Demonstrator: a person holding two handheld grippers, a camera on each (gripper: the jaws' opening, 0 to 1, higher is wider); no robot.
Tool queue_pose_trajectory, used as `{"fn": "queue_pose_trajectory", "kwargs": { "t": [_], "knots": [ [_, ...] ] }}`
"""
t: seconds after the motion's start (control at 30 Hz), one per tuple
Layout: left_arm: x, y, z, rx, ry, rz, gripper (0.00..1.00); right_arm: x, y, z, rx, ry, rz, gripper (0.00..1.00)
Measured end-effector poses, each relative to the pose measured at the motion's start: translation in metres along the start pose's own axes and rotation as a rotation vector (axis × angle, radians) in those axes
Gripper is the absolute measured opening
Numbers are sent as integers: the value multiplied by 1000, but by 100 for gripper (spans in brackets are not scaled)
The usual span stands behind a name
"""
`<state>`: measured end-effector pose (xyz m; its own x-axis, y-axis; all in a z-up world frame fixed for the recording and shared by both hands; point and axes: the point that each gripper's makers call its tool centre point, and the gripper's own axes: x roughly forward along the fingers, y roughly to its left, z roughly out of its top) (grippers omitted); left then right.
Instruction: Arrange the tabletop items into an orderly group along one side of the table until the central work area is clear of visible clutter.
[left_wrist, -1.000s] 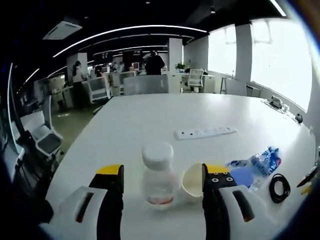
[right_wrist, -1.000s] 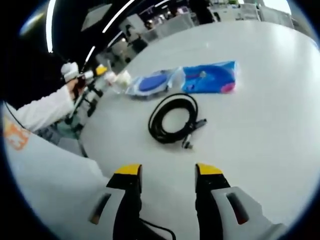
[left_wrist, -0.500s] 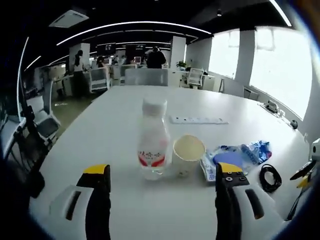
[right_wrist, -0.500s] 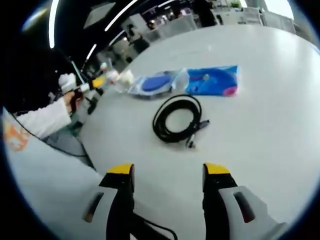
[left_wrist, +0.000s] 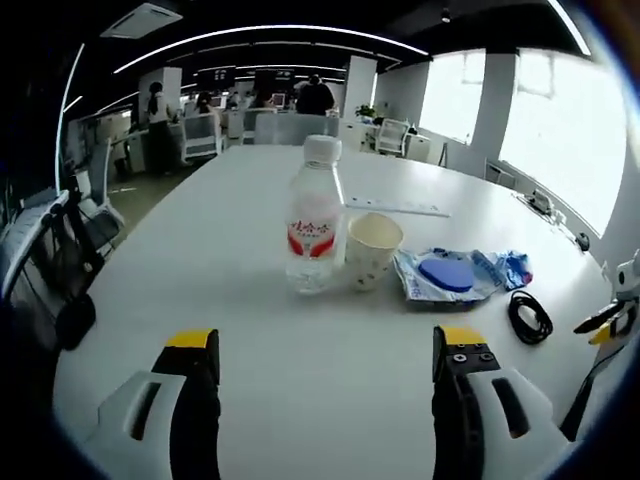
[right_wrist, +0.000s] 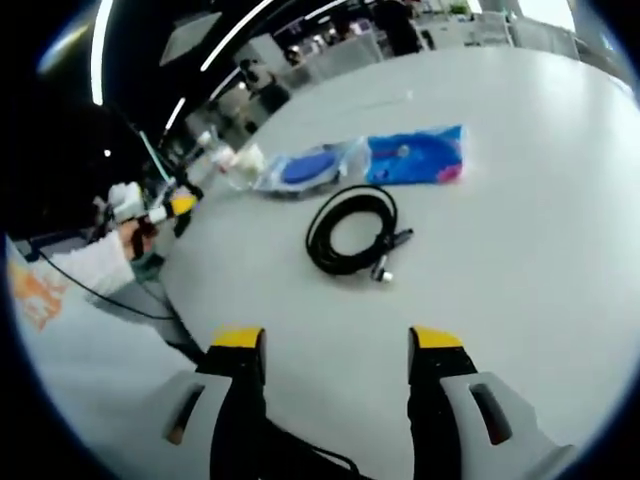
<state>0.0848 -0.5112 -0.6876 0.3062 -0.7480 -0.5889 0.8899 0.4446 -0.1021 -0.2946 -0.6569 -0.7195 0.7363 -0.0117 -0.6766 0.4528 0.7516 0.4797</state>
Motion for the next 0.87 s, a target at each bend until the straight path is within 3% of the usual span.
{"fn": "queue_pose_trajectory", "kwargs": {
  "t": [0.17,0.3,0.47,0.87],
  "knots": [
    [-10,-16,-20,100,46,-57,98,0,-1,0,0,-3,-12,57],
    [-18,-15,-38,66,67,-63,100,-2,3,6,-54,-13,-23,59],
    [-27,-14,-47,19,65,-62,100,-1,5,6,-67,-5,-21,59],
    [-33,-14,-48,19,62,-67,100,-2,6,2,-66,-2,-17,59]
  ]
}}
